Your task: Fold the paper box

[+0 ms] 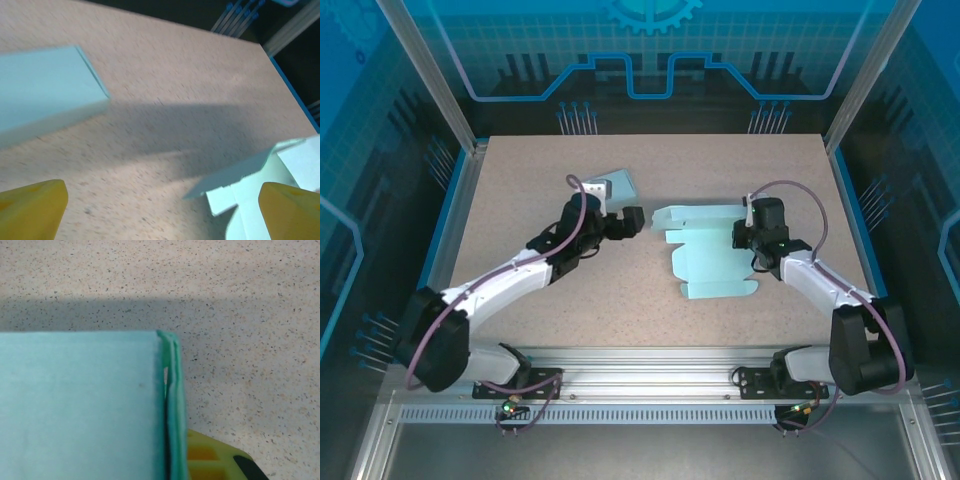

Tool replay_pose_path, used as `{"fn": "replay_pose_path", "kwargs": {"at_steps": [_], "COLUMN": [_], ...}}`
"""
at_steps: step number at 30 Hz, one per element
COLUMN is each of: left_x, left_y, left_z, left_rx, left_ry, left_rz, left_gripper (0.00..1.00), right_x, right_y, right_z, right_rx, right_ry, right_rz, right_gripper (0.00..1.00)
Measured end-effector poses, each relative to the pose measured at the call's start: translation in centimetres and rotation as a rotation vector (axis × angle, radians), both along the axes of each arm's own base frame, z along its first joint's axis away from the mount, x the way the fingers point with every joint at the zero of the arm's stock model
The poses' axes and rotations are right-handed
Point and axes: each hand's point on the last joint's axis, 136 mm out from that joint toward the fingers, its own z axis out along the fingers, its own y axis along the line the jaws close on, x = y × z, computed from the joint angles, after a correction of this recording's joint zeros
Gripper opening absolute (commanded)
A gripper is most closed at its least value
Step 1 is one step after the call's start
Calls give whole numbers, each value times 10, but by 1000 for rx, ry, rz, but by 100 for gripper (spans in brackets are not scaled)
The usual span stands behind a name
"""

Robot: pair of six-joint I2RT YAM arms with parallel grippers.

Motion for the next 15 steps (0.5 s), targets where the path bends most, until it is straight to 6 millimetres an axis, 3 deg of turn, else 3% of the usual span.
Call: {"fn": "replay_pose_path", "kwargs": {"at_steps": [7,15], "left_x": [5,8], "left_y": [-23,-53], "left_z": [-29,-11], "left_rx": [-82,-137], "left_ry": [100,58], "left_rz": [-43,-102], "left_gripper": [99,99], "right_x": [1,3], "right_y": [4,4], "right_z": [-7,-5], "right_rx": [22,32], "right_ry": [21,14], "right_rz": [15,6], "right_gripper": [0,0]}}
